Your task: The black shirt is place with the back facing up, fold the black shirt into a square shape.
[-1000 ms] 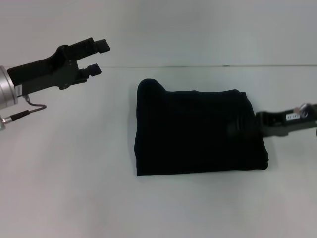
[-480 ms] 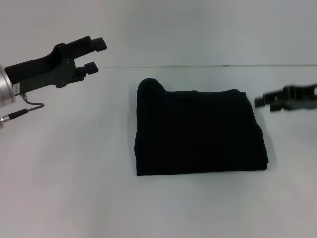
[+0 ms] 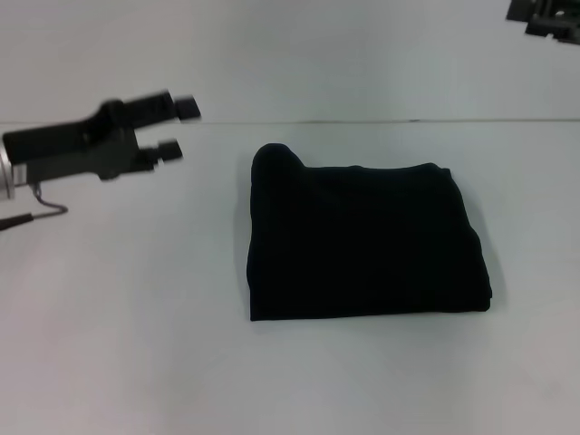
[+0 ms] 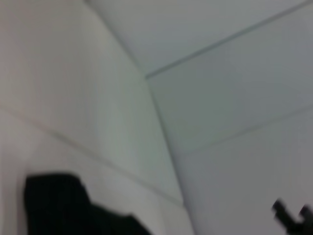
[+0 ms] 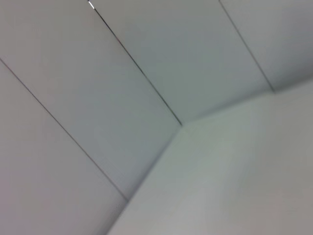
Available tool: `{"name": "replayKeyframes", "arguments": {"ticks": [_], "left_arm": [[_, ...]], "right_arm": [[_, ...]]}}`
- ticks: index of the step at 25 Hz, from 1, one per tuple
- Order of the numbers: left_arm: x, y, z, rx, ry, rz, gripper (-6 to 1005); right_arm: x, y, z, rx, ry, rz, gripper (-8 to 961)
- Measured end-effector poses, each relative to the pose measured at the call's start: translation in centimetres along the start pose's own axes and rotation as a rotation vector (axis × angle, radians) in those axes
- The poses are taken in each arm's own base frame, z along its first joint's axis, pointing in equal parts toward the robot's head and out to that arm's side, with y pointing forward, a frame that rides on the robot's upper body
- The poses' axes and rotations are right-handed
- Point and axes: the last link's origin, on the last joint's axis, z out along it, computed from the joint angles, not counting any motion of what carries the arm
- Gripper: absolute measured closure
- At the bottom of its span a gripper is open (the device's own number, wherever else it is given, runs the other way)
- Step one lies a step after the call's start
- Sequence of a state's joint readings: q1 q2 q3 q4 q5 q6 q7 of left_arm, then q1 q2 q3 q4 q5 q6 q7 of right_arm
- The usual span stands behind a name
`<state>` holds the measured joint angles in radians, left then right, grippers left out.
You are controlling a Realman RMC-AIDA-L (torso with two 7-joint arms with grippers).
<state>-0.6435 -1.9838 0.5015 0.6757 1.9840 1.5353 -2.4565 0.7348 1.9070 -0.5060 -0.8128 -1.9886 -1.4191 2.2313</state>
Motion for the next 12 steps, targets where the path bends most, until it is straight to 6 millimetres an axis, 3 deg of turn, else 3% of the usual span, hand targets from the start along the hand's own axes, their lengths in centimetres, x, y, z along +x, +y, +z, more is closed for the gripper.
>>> {"name": "replayKeyframes", "arguments": {"ticks": [3,6,12], "left_arm": [[-0.8,-0.1,0.2,0.037,-0.101,-0.003,124],[-1.4,-0.3,0.7,0.051,-0.128,-0.004,124],[-1.6,-1.2,5.8,0.075,-0.025,-0.101,124]], "right_arm": [[1.0,-0.4,-1.4,-0.031,-0.098,-0.109,297],[3.8,-1.5,-3.2,-0.018,-0.191,-0.179,297],[8.9,-3.6,-7.0,0.027,-0.365,-0.124,297]]}}
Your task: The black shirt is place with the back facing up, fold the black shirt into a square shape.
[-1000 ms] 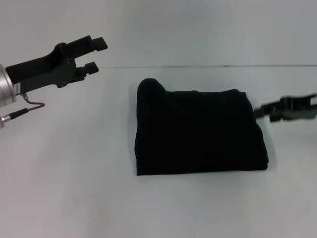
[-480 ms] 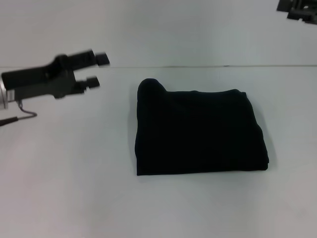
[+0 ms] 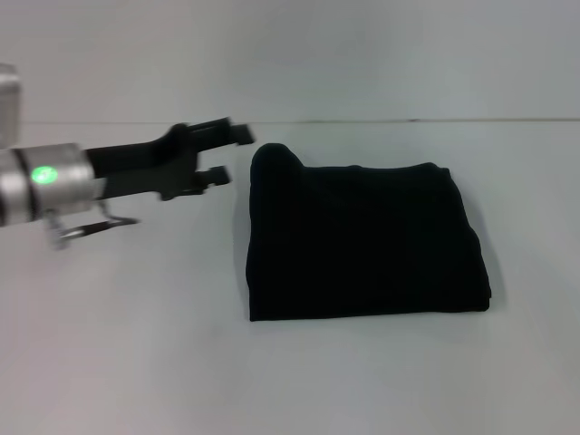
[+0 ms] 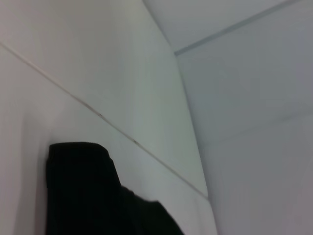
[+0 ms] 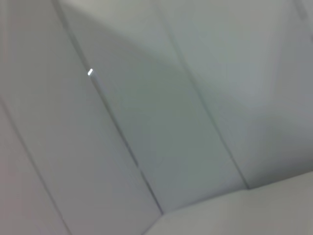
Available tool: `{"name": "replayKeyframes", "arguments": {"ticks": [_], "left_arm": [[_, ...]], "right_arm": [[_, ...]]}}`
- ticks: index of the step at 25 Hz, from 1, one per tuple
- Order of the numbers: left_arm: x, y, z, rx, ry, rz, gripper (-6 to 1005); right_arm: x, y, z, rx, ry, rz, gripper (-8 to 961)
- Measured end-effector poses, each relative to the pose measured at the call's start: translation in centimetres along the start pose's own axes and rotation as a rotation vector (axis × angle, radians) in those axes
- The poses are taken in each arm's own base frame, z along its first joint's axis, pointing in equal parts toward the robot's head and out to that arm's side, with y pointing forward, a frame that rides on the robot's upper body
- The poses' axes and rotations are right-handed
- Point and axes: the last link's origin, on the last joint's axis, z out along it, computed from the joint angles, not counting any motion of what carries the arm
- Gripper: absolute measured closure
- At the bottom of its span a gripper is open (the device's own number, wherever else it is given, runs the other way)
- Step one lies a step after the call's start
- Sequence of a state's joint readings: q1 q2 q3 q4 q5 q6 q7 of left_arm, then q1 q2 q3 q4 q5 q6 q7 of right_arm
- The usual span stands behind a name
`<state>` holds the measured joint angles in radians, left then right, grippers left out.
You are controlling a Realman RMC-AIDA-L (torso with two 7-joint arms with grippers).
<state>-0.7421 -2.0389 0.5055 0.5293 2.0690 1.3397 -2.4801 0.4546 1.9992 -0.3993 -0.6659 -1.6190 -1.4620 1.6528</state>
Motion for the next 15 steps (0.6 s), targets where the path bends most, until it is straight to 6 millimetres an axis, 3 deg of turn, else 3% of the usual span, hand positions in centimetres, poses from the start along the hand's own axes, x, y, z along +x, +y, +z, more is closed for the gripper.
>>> {"name": "replayKeyframes", "arguments": {"ticks": [3,8,15], "left_arm": [[0.0,0.3,3.0,0.012,0.039,-0.063,124],[-0.2,1.8,7.0,0.049,0.048,-0.072,124],[-1.0,2.5,10.7,0.135,0.088,-0.026,124]], "right_arm": [[0.8,-0.5,-1.4,0.029,-0.043,0.038,298],[1.1,-0.6,-1.5,0.037,-0.045,0.046,298],[1.4,-0.6,-1.3,0.043,-0.044,0.057,298]]}}
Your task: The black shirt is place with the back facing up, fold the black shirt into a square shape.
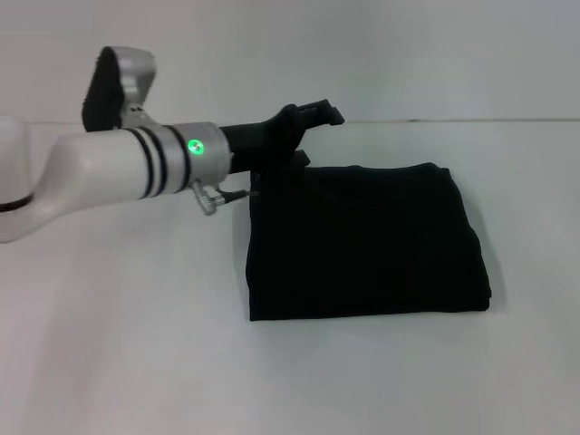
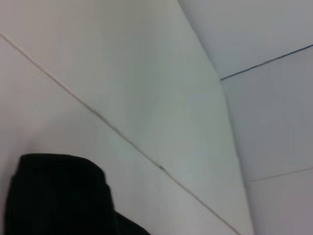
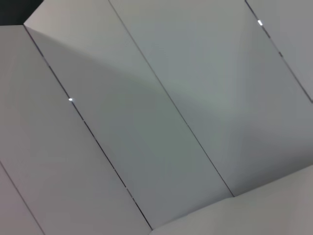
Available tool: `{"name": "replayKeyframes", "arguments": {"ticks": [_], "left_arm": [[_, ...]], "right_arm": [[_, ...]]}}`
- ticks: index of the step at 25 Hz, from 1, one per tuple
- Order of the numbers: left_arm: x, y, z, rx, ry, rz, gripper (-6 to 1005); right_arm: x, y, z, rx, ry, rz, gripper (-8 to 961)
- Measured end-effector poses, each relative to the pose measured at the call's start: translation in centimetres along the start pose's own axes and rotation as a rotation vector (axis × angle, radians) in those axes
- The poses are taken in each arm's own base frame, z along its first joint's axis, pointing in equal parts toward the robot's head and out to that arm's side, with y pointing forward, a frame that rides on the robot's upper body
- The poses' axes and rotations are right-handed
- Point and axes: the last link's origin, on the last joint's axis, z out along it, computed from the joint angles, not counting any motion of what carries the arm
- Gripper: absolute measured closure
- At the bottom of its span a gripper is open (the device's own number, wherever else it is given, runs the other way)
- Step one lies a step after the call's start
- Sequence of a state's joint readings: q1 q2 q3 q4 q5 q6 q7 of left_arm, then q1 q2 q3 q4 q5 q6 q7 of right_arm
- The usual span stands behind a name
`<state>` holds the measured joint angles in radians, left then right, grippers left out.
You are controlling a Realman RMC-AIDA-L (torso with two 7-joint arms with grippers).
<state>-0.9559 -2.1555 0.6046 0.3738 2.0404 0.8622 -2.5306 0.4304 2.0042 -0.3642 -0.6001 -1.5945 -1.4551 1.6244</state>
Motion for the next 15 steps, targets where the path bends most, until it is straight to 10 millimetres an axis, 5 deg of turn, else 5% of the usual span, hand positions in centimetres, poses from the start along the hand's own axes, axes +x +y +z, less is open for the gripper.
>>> {"name": "replayKeyframes", "arguments": {"ticks": [7,15], "left_arm": [[-1.2,-1.8,2.1,0.187,0.055,0.076,124],[-0.6,-2.3,1.8,0.217,0.084,0.102,124]], "right_arm": [[0.5,-0.4,-0.5,0.021,0.003,0.023,298],[0.5,-0.5,-0.7,0.022,0.005,0.024,297]]}}
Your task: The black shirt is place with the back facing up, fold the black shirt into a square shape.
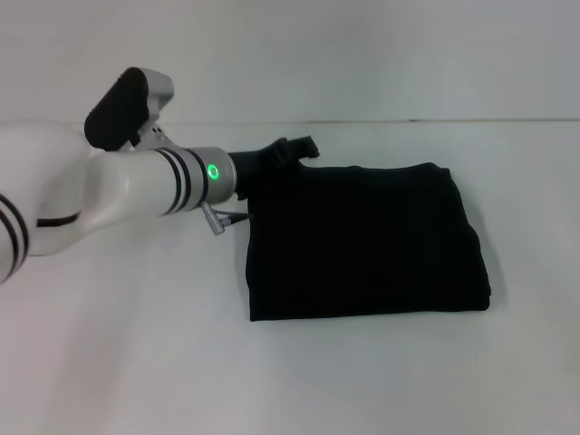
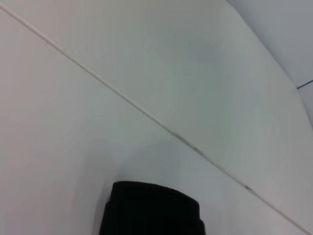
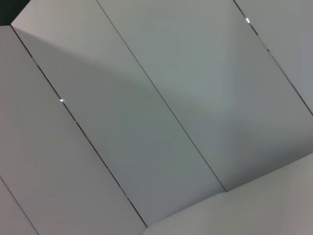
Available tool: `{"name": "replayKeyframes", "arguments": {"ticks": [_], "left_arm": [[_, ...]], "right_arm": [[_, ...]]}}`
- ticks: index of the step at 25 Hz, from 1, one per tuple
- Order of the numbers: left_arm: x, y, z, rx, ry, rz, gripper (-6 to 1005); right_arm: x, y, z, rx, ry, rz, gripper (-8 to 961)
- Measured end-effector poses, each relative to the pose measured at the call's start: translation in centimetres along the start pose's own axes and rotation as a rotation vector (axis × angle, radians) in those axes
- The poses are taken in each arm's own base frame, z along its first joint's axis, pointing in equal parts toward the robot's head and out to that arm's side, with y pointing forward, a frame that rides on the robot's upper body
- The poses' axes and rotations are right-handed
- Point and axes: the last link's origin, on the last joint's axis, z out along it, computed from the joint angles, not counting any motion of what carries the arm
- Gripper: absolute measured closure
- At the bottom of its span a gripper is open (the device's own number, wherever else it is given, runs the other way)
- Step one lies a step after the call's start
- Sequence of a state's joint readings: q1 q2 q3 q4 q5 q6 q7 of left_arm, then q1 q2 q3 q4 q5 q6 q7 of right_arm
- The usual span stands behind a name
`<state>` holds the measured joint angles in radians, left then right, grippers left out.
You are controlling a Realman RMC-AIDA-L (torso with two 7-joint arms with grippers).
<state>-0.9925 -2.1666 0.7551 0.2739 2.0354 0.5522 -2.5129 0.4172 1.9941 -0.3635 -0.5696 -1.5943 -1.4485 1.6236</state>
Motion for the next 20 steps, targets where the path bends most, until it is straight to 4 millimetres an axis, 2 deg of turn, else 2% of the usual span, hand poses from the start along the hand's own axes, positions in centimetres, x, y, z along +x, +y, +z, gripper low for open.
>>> {"name": "replayKeyframes", "arguments": {"ticks": [3,6,9,12,16,17,20], "left_arm": [[0.6,0.8,-0.6,-0.069,0.004,-0.011,124],[0.5,1.6,-0.4,-0.103,-0.003,-0.011,124],[-0.7,3.1,0.5,-0.129,-0.038,0.018,124],[-1.4,3.7,1.2,-0.108,-0.038,0.062,124],[-1.0,2.8,1.8,-0.014,0.024,0.122,124],[-0.6,1.9,1.6,0.025,0.056,0.126,124],[-0.2,1.1,1.3,0.038,0.073,0.117,124]], "right_arm": [[0.1,0.0,-0.2,0.001,0.001,0.004,297],[0.2,-0.1,-0.5,0.003,0.002,0.008,297],[0.3,-0.1,-0.5,0.005,0.002,0.011,297],[0.4,-0.1,-0.6,0.008,0.003,0.013,298],[0.7,-0.1,-0.6,0.011,0.008,0.019,298],[0.7,-0.1,-0.4,0.008,0.008,0.019,298],[0.6,0.1,0.0,-0.001,0.008,0.018,297]]}}
